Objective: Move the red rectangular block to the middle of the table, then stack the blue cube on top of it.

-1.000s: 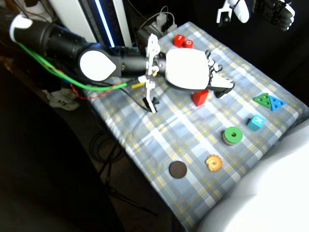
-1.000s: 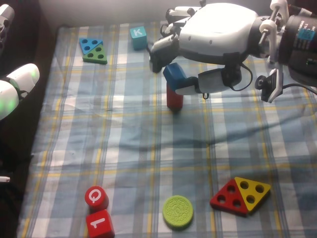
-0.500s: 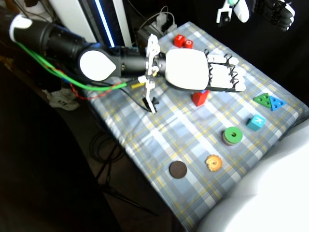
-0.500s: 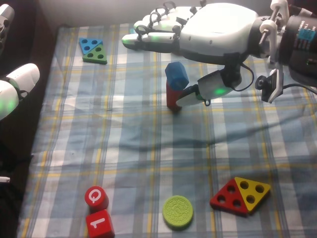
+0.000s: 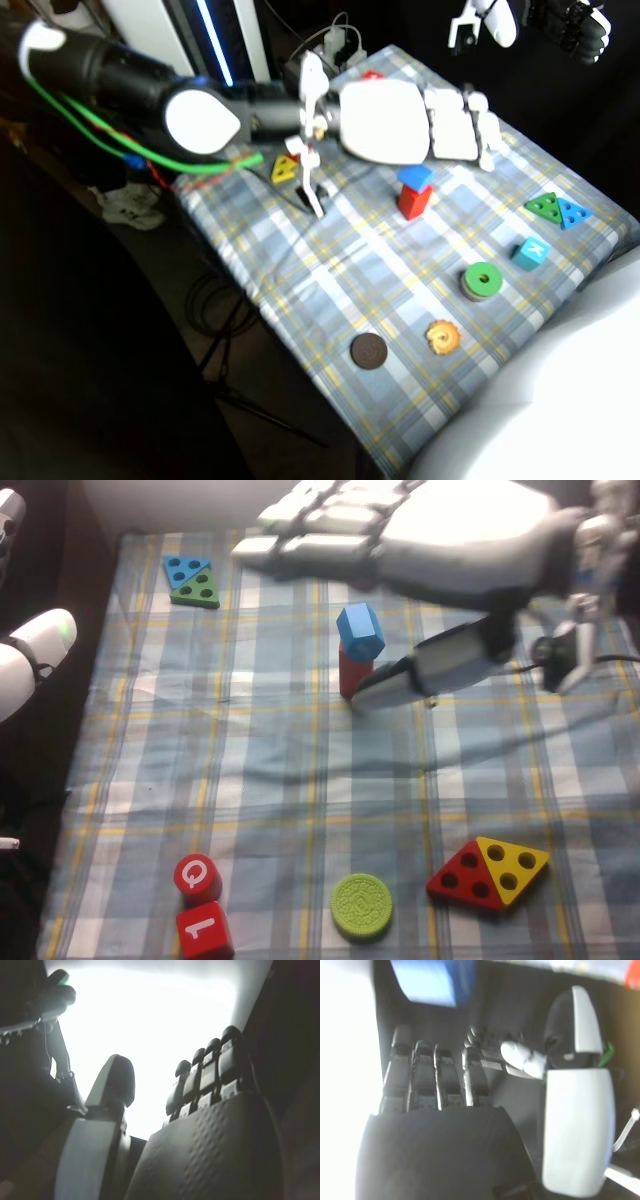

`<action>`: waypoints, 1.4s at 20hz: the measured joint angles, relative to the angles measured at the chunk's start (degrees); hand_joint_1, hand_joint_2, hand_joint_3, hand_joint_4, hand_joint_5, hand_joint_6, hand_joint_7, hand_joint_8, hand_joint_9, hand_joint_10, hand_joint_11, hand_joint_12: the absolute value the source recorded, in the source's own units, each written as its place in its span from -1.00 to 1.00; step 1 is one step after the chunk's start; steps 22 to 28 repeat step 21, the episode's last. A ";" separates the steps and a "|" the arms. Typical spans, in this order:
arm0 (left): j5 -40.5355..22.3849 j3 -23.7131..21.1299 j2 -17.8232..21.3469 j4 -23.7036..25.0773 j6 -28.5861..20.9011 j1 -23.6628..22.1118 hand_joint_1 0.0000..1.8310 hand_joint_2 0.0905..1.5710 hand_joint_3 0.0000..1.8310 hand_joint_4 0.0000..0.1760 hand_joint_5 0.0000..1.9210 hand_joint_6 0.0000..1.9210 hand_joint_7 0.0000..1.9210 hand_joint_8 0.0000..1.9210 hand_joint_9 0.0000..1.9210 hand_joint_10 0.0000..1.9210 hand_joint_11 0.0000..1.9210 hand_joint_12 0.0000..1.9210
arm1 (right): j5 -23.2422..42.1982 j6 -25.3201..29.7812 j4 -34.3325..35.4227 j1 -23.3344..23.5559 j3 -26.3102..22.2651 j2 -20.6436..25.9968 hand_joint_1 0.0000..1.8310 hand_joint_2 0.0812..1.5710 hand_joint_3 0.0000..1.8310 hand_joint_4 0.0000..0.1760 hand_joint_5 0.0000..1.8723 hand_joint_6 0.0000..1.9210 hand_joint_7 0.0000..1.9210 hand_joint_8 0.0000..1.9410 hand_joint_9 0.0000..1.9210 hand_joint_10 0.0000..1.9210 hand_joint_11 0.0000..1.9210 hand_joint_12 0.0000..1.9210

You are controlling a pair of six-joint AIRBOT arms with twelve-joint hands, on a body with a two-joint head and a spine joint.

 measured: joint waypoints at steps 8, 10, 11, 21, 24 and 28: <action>-1.46 -1.11 0.68 4.00 -1.36 0.59 -0.16 0.83 -0.98 -0.15 -1.00 -1.00 -1.00 -1.00 -1.00 -1.00 -1.00 -1.00 | 12.52 -10.99 18.21 -11.91 -8.20 14.51 -0.35 0.33 -0.97 0.52 -1.00 -1.00 -1.00 -1.00 -1.00 -1.00 -1.00 -1.00; -2.38 -1.09 0.90 4.85 -2.03 0.59 -0.35 0.84 -0.98 0.07 -1.00 -1.00 -1.00 -1.00 -1.00 -1.00 -1.00 -1.00 | 15.61 -11.26 22.14 -14.91 -8.85 15.47 -0.27 0.39 -0.96 -0.16 -1.00 -1.00 -1.00 -1.00 -1.00 -1.00 -1.00 -1.00; -2.60 -0.92 0.90 5.73 -3.06 0.57 -0.44 0.85 -0.98 -0.03 -1.00 -1.00 -1.00 -1.00 -1.00 -1.00 -1.00 -1.00 | 17.88 -11.52 24.48 -17.09 -9.38 16.00 -0.21 0.42 -0.96 -0.38 -1.00 -1.00 -1.00 -1.00 -1.00 -1.00 -1.00 -1.00; -7.78 1.60 0.90 11.32 -14.10 -0.33 -0.61 0.71 -1.00 0.18 -1.00 -1.00 -1.00 -1.00 -0.99 -0.99 -1.00 -0.82 | 41.27 -12.26 38.91 -30.60 -13.00 18.16 -0.45 0.50 -1.00 -0.44 -1.00 -1.00 -1.00 -1.00 -0.96 -0.98 -1.00 -0.40; -7.78 1.60 0.90 11.32 -14.10 -0.33 -0.61 0.71 -1.00 0.18 -1.00 -1.00 -1.00 -1.00 -0.99 -0.99 -1.00 -0.82 | 41.27 -12.26 38.91 -30.60 -13.00 18.16 -0.45 0.50 -1.00 -0.44 -1.00 -1.00 -1.00 -1.00 -0.96 -0.98 -1.00 -0.40; -7.78 1.60 0.90 11.32 -14.10 -0.33 -0.61 0.71 -1.00 0.18 -1.00 -1.00 -1.00 -1.00 -0.99 -0.99 -1.00 -0.82 | 41.27 -12.26 38.91 -30.60 -13.00 18.16 -0.45 0.50 -1.00 -0.44 -1.00 -1.00 -1.00 -1.00 -0.96 -0.98 -1.00 -0.40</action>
